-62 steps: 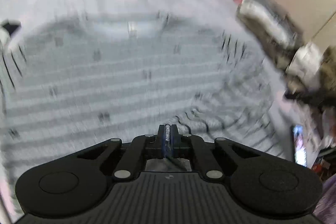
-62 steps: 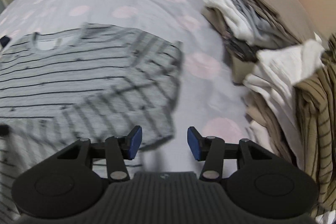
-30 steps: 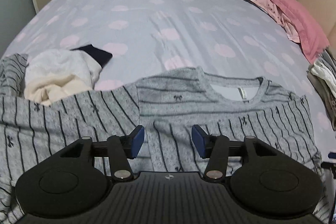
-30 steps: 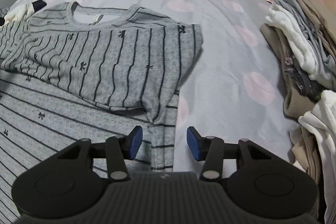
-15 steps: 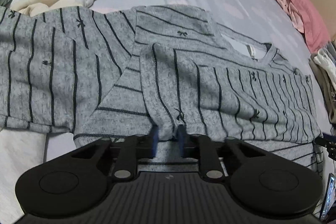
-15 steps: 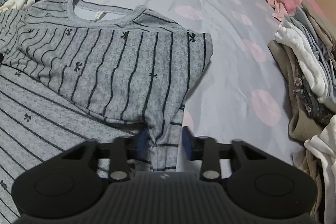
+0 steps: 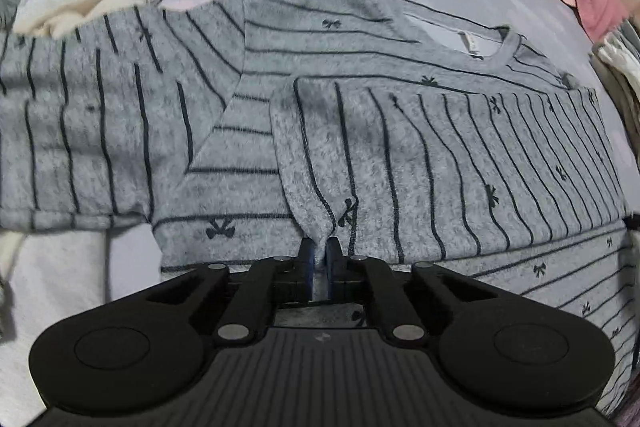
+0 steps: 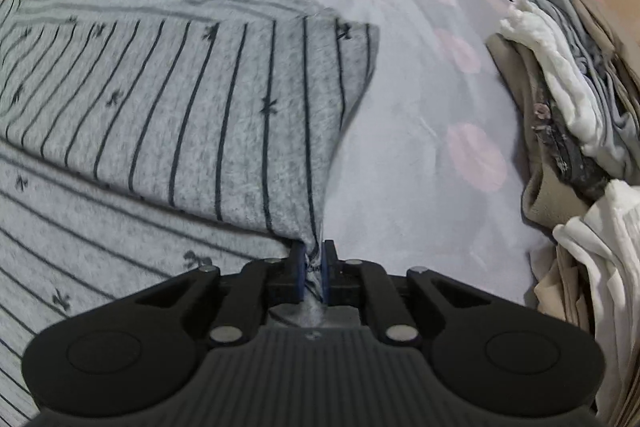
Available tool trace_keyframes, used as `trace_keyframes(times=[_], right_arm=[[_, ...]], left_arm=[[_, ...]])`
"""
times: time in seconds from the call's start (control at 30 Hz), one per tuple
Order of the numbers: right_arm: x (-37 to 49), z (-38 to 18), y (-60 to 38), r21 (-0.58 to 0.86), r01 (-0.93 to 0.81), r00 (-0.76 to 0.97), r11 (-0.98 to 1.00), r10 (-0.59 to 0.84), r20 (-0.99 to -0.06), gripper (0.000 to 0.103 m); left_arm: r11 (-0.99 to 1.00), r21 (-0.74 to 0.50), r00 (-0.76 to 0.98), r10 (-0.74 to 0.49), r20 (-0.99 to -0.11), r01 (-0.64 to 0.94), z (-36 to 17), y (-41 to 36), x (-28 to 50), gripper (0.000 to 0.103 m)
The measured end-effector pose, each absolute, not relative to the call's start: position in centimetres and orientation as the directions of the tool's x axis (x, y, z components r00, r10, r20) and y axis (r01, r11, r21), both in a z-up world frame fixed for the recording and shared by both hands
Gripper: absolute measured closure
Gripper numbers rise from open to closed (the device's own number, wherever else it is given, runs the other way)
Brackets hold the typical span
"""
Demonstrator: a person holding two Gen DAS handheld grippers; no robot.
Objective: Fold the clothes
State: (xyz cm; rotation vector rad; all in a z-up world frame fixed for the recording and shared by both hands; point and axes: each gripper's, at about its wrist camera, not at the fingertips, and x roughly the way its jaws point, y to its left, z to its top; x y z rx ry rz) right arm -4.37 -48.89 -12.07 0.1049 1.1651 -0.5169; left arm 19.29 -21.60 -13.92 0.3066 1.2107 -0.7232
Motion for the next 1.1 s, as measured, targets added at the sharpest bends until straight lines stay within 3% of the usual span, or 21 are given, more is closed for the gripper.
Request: trace_keyframes(times=[0.07, 0.13, 0.2, 0.47, 0.73, 1.1], right_arm=[[-4.7, -11.7, -49.2, -0.167, 0.437, 0.279, 0.884, -0.310, -0.909, 0.088], [-5.5, -10.9, -49.7, -0.142, 0.456, 0.275, 0.879, -0.291, -0.917, 0.076], [-6.6, -9.3, -50.5, -0.099, 0.494, 0.302, 0.864, -0.277, -0.912, 0.074], [-6.3, -5.2, -54.2, 0.093, 0.605, 0.465, 0.791, -0.256, -0.847, 0.067], [-1.5, -6.8, -61.6, 0.340, 0.728, 0.556, 0.596, -0.223, -0.801, 0.066], [4.5, -10.2, -65.9, 0.359, 0.746, 0.540, 0.561, -0.194, -0.819, 0.059]], left_arm=[[0.741, -0.170, 0.164, -0.355, -0.920, 0.650, -13.6, -21.3, 19.4, 0.087], [0.733, -0.177, 0.165, -0.369, -0.915, 0.657, -12.9, -20.9, 19.5, 0.076], [0.721, -0.158, 0.196, -0.382, -0.903, 0.675, -11.9, -20.5, 19.6, 0.059], [0.750, -0.135, 0.280, -0.399, -0.873, 0.647, -10.7, -22.1, 22.5, 0.058], [0.730, -0.134, 0.248, -0.391, -0.886, 0.670, -12.8, -24.9, 24.0, 0.060], [0.713, -0.132, 0.208, -0.369, -0.906, 0.688, -15.0, -26.0, 25.0, 0.062]])
